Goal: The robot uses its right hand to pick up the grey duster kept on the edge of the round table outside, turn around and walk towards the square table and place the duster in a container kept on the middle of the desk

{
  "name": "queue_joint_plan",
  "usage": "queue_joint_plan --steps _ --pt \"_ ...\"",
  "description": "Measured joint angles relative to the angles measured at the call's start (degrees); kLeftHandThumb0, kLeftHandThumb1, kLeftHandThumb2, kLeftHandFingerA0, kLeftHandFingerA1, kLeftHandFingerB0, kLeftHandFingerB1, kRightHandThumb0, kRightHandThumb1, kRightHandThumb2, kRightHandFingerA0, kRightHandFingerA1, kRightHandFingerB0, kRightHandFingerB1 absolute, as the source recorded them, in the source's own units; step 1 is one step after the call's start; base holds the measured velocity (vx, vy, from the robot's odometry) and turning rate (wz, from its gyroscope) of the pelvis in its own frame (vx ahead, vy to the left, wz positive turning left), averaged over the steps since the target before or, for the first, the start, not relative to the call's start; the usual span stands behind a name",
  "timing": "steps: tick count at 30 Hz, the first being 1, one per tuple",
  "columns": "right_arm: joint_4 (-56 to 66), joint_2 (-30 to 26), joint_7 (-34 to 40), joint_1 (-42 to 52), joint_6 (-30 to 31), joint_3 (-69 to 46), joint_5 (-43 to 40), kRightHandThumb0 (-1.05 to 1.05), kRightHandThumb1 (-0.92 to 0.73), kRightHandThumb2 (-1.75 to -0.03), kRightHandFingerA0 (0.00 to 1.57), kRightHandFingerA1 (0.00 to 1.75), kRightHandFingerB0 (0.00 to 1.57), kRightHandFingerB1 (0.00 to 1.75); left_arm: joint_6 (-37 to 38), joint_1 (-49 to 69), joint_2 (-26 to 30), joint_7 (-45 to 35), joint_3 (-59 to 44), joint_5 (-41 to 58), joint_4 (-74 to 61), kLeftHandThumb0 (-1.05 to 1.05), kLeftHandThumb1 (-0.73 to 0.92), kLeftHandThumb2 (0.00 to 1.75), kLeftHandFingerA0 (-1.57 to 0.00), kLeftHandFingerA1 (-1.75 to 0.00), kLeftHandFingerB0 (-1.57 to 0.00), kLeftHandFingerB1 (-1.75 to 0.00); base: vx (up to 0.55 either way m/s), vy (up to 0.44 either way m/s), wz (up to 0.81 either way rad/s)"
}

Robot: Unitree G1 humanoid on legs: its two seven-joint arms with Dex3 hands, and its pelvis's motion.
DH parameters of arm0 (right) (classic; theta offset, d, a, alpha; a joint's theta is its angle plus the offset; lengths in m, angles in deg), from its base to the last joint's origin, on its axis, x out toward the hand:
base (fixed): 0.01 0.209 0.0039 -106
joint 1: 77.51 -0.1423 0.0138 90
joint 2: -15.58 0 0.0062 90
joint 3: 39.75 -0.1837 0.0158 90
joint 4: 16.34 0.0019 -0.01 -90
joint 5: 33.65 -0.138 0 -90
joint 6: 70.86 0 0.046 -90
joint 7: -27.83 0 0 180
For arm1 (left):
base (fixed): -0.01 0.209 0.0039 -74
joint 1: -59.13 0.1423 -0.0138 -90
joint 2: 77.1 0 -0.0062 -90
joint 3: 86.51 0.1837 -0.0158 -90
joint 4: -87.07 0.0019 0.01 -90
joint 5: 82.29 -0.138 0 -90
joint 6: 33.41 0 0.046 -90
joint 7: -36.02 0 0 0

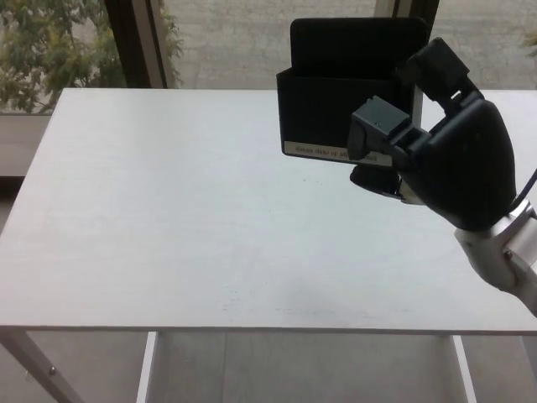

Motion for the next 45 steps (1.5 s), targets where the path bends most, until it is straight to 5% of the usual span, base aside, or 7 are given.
queue_joint_plan --steps 3,4,11,31,33,38,45 --pt "0.11 0.00 0.00 0.00 0.00 -0.05 0.37 -0.09 -0.41 -0.94 0.84 1.66 0.68 1.56 0.00 0.00 0.00 -0.19 -0.08 0.01 -0.06 0.05 0.63 0.94 -0.96 -1.05 -0.89 -0.86 0.00 0.000 0.00" --pt "0.12 0.00 0.00 0.00 0.00 -0.07 0.45 -0.26 -0.64 -0.75 0.93 1.66 0.74 1.38 0.00 0.00 0.00 -0.24 -0.08 0.01 -0.07 0.06 0.65 0.93 -0.99 -1.03 -0.92 -0.85 0.00 0.000 0.00" --pt "10.51 0.45 0.28 -0.02 -0.40 -0.86 1.27 -0.35 -0.69 -0.65 0.90 1.75 0.73 1.32 0.20 -0.28 -0.02 0.09 0.20 -0.25 0.26 0.09 0.62 0.98 -0.97 -1.09 -0.89 -0.88 0.00 0.000 0.00" --pt "23.12 2.23 0.68 6.82 -1.73 -2.70 3.31 -0.33 -0.76 -0.70 0.88 1.71 0.68 1.38 0.43 -0.55 -1.46 -2.37 -2.11 0.66 0.00 0.07 0.65 0.95 -1.02 -1.09 -0.92 -0.88 -0.05 -0.106 0.02" --pt "27.75 0.81 0.89 12.21 -1.91 -3.21 3.36 -0.29 -0.72 -0.67 0.98 1.75 0.69 1.36 0.46 -0.66 -1.49 -2.19 -2.08 0.60 -0.14 0.07 0.65 0.93 -1.01 -1.08 -0.92 -0.88 -0.10 -0.153 0.00" --pt "38.25 -0.62 0.46 23.28 -3.67 -3.23 3.46 -0.32 -0.77 -0.70 0.89 1.72 0.70 1.31 0.50 -1.27 -1.47 -2.03 -1.80 0.36 -0.16 0.07 0.63 0.97 -1.00 -1.08 -0.90 -0.89 -0.17 0.011 -0.03" --pt "41.47 0.40 -0.78 26.23 -5.45 -3.78 3.83 -0.33 -0.68 -0.75 0.91 1.67 0.72 1.31 0.46 -1.70 -1.10 -1.93 -1.80 0.30 -0.43 0.01 0.66 0.86 -0.97 -1.04 -0.89 -0.84 -0.19 0.225 0.02"
